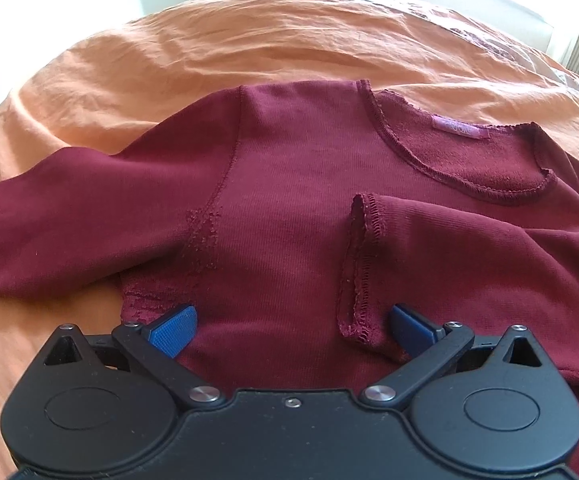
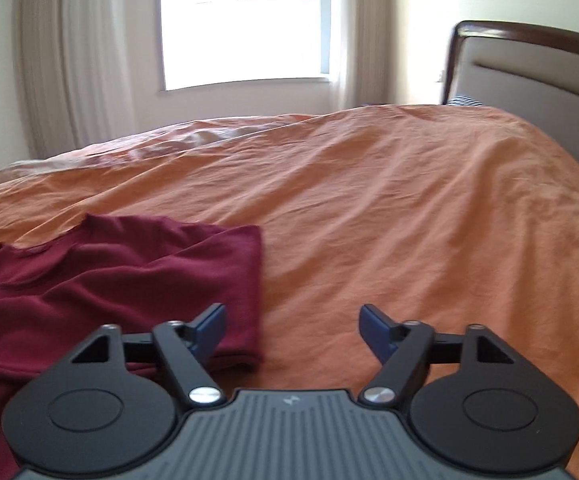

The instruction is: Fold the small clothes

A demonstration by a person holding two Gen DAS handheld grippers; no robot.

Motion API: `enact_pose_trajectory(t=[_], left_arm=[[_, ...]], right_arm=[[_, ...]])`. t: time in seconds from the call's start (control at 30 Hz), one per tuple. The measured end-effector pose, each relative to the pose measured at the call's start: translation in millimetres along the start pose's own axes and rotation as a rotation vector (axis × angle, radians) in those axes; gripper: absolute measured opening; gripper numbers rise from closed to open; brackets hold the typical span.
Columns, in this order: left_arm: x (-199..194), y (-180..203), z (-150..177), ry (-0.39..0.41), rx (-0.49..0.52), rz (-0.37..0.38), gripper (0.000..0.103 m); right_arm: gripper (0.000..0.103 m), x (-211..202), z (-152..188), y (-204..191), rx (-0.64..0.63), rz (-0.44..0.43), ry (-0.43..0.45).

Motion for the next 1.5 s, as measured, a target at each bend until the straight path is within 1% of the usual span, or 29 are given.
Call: enact_pose_trajectory(t=[0.03,0.1,0.13,0.2,0.27,0.3,0.37,0.4,0.43,0.47,0.5,0.6,0.63,0.67,0.73,0.77,0.87,0.93,0.97,1.03,1.1,1.17,1.2,1.23,1.3,1.37,1.43,1.5], left_arm=[[0.0,-0.1,0.3,0.001,0.002,0.002,0.103],[0.2,-1.6,0.2,0.000,-0.003,0.009,0.103],[0.1,-2.6,-0.3,-0.002,-0.009,0.015,0.103],[-1.8,-6.3,-1.4,-0.010,-0.022,0.036,0.102],[-8.4,-13.9,-2.6,-0.003,-0.049,0.081,0.102],[-14.1,-20.6,-2.8,0.014,-0.073,0.113,0.102],[-24.0,-33.8,-2.7,0.037,-0.107,0.139,0.102],[-28.0,-39.7,-2.5,0.043,-0.117,0.138,0.102],[-30.3,-43.6,-2.3,0.051,-0.119,0.133,0.102],[-30.9,-46.6,-2.3,0.056,-0.116,0.124,0.102],[-28.5,-48.6,-3.2,0.057,-0.108,0.107,0.102],[-13.2,-50.4,-9.2,0.033,-0.102,0.053,0.102],[-7.1,-50.3,-10.6,0.024,-0.106,0.043,0.102],[-0.2,-48.8,-12.2,0.003,-0.106,0.032,0.102],[8.8,-47.1,-13.1,-0.030,-0.095,0.013,0.102],[10.6,-45.4,-11.9,-0.031,-0.086,0.005,0.102],[12.1,-39.9,-7.7,-0.015,-0.067,-0.020,0.102],[14.6,-37.4,-6.1,-0.013,-0.055,-0.031,0.102],[15.5,-37.4,-5.7,-0.013,-0.055,-0.030,0.102],[14.2,-39.6,-4.9,-0.009,-0.062,-0.019,0.102],[6.2,-46.0,-2.3,0.012,-0.076,0.018,0.102],[-7.4,-59.6,3.7,0.053,-0.122,0.074,0.102],[-15.9,-69.2,7.3,0.070,-0.153,0.098,0.102],[-23.6,-79.1,10.6,0.079,-0.177,0.104,0.102],[-38.2,-103.2,17.9,0.093,-0.219,0.074,0.102],[-48.7,-136.5,25.2,0.095,-0.268,0.009,0.102],[-53.3,-175.1,31.3,0.084,-0.323,-0.053,0.102],[-53.2,-220.2,35.4,0.076,-0.397,-0.085,0.102]], right_arm=[[0.079,5.4,2.6,-3.1,-0.026,-0.012,-0.016],[0.074,22.0,9.4,-7.2,-0.090,0.027,-0.090],[0.074,29.9,13.0,-6.1,-0.103,0.039,-0.125],[0.075,35.5,15.9,-2.5,-0.089,0.030,-0.146],[0.077,33.5,13.5,-6.2,-0.116,0.047,-0.149],[0.077,30.9,10.7,-8.6,-0.129,0.051,-0.143],[0.078,19.6,1.6,-15.6,-0.157,0.040,-0.076],[0.084,17.1,-4.2,-20.6,-0.188,0.033,-0.040],[0.088,17.5,-10.2,-26.6,-0.222,0.024,-0.007],[0.097,21.9,-15.6,-32.7,-0.258,0.008,0.020],[0.099,28.7,-20.5,-39.3,-0.295,-0.011,0.035],[0.099,59.7,-27.0,-58.9,-0.414,-0.120,0.063],[0.099,71.8,-26.3,-64.2,-0.458,-0.146,0.052],[0.099,84.7,-25.6,-66.4,-0.499,-0.152,0.033],[0.099,103.3,-24.3,-61.5,-0.545,-0.120,0.021],[0.099,107.5,-25.1,-53.1,-0.535,-0.100,0.029],[0.102,112.7,-33.1,-20.6,-0.445,0.006,0.056],[0.103,115.0,-36.3,1.7,-0.393,0.070,0.037],[0.103,114.9,-37.7,9.9,-0.365,0.080,0.032],[0.102,105.4,-41.1,17.5,-0.306,0.077,0.030],[0.103,82.8,-44.4,14.1,-0.266,0.070,0.065],[0.103,56.3,-43.8,2.9,-0.237,0.045,0.087],[0.103,43.7,-41.2,-4.3,-0.228,0.028,0.082],[0.103,31.2,-35.6,-13.4,-0.219,0.009,0.069],[0.103,4.2,-20.1,-33.9,-0.186,-0.031,0.026],[0.103,-18.8,0.1,-55.5,-0.157,-0.082,-0.036],[0.103,-38.6,21.6,-80.3,-0.155,-0.127,-0.105],[0.103,-57.3,40.2,-106.4,-0.164,-0.166,-0.156]])
Point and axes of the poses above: each gripper's, at about its wrist camera, not at the fingertips, and x roughly the way its jaws point, y to its right, z to its underside, the point moved 2 cm from there along x, roughly the way its jaws point, and after that the axes turned 7 degrees about -z, right-handed, at the moved point
